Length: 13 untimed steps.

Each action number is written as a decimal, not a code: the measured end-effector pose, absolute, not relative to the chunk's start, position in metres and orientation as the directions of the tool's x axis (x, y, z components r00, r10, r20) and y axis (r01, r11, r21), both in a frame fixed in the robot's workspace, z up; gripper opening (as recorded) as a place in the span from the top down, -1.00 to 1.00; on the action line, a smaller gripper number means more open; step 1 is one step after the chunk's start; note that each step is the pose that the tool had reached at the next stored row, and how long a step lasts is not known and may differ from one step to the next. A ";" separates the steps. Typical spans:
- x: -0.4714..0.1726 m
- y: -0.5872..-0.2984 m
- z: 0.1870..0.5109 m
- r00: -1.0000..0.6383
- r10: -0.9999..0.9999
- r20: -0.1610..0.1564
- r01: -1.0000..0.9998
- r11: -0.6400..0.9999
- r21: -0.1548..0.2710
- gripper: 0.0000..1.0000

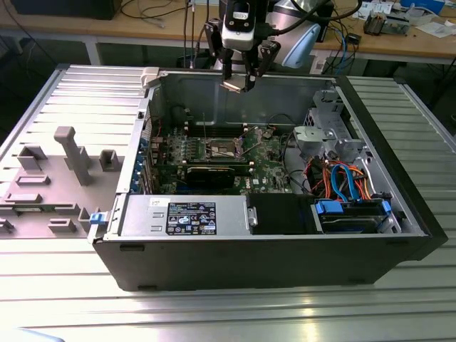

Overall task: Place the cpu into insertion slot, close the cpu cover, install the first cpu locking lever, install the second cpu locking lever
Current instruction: 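Place the cpu into insertion slot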

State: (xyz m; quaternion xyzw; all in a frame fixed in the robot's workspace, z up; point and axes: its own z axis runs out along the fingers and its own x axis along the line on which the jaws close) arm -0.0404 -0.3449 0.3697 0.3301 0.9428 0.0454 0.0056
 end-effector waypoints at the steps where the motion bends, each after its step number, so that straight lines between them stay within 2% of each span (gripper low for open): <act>1: -0.040 -0.345 0.370 -0.782 0.623 0.019 0.622 0.778 0.089 -0.08; 13: -0.040 -0.345 0.369 -0.671 0.741 0.019 0.739 0.668 0.089 -0.08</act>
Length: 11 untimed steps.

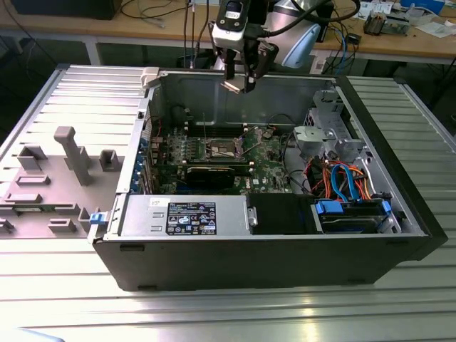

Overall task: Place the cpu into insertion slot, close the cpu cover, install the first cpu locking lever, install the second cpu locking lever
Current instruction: 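Place the cpu into insertion slot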

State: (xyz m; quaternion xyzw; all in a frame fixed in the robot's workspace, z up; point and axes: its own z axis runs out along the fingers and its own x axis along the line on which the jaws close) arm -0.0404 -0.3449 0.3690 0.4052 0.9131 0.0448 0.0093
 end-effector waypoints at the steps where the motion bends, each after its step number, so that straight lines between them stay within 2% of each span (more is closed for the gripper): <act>1: -0.040 -0.345 0.369 -0.664 0.748 0.019 0.746 0.660 0.089 -0.08; 11: -0.040 -0.345 0.369 -0.639 0.769 0.019 0.767 0.635 0.089 -0.08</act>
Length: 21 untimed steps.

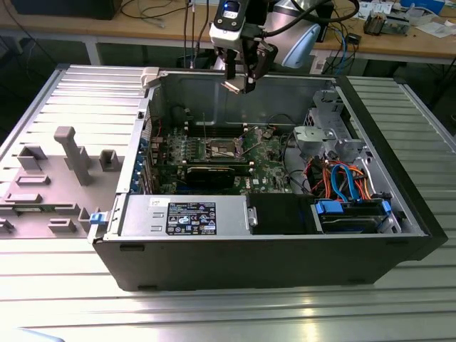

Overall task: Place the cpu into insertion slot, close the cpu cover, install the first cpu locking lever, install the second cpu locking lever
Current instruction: 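Place the cpu into insertion slot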

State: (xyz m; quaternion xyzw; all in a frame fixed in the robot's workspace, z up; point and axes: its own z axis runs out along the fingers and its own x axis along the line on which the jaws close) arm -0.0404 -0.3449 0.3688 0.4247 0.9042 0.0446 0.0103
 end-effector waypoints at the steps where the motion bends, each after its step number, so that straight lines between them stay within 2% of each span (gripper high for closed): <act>1: -0.040 -0.345 0.369 -0.639 0.769 0.019 0.767 0.635 0.089 -0.08; 21: -0.040 -0.345 0.369 -0.600 0.800 0.019 0.798 0.597 0.089 -0.08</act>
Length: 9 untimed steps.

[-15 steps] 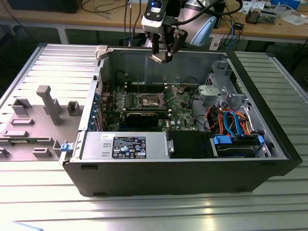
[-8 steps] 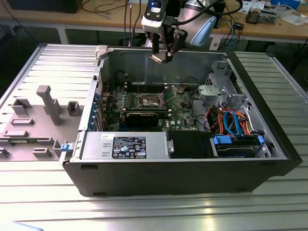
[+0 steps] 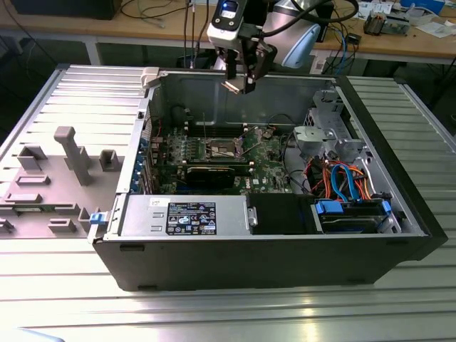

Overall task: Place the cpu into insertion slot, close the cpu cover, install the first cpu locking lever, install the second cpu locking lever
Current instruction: 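Place the cpu into insertion slot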

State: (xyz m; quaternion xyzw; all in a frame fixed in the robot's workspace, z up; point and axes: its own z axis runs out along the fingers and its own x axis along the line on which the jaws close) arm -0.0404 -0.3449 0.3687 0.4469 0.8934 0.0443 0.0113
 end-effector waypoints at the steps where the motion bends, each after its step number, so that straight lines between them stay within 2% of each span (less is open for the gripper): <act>1: -0.040 -0.345 0.369 -0.595 0.803 0.019 0.801 0.591 0.089 -0.08; 9: -0.041 -0.345 0.368 -0.539 0.842 0.019 0.840 0.536 0.089 -0.08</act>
